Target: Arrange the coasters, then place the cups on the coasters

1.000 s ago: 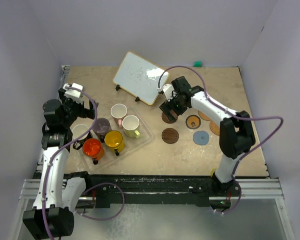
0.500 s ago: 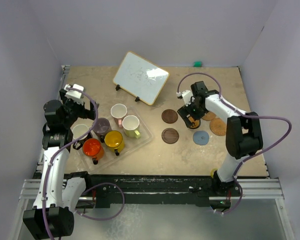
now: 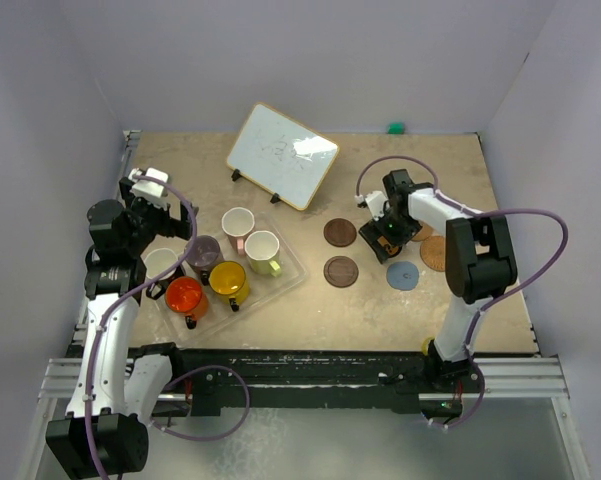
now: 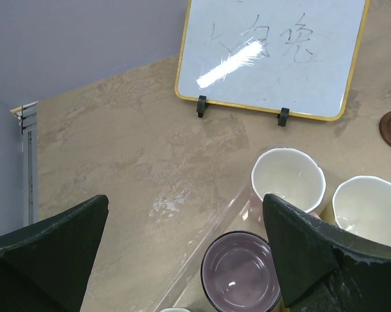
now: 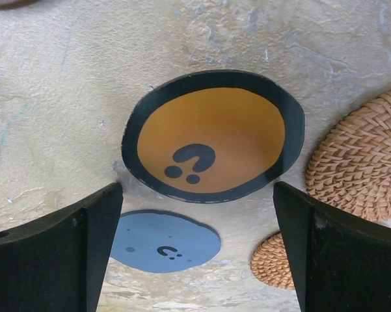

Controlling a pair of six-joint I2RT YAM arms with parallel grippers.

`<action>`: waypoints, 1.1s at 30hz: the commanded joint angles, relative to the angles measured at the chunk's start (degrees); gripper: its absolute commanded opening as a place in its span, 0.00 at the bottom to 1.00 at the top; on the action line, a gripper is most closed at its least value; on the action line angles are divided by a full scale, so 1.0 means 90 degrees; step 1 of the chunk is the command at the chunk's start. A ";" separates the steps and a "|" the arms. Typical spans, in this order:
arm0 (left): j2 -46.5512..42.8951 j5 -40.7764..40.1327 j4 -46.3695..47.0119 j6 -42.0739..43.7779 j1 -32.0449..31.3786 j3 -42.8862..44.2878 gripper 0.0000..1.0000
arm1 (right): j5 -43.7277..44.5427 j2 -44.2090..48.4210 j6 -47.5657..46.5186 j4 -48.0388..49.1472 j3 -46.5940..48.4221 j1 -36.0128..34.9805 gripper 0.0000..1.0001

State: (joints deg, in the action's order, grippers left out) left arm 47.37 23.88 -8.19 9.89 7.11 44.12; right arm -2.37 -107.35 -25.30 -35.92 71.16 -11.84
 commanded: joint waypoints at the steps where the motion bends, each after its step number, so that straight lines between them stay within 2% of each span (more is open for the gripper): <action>1: -0.0084 0.0154 0.0294 0.0084 0.0069 -0.0029 0.99 | 0.0094 -0.0042 -0.0248 -0.0149 0.0157 0.0065 0.99; 7: -0.0071 0.0154 0.0294 0.0085 0.0069 -0.0027 0.99 | -0.0042 -0.0319 -0.0434 -0.0283 0.0496 0.0065 0.97; 20: -0.0082 0.0159 0.0260 0.0083 0.0069 -0.0001 0.99 | -0.0204 -0.0930 -0.0170 -0.0468 0.1350 0.0008 0.87; 28: -0.0083 0.0146 0.0251 0.0088 0.0069 0.0000 0.99 | -0.0431 -0.0978 -0.0089 -0.0574 0.1508 -0.0035 0.88; 33: -0.0082 0.0154 0.0262 0.0098 0.0069 -0.0017 0.99 | -0.0478 -0.0305 -0.0178 -0.0686 0.1047 -0.0023 0.93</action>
State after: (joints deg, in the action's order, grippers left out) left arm 47.37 23.88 -8.21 10.11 7.11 44.12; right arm -4.45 -115.50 -26.74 -40.27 83.11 -11.88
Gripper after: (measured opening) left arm 0.993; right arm 0.914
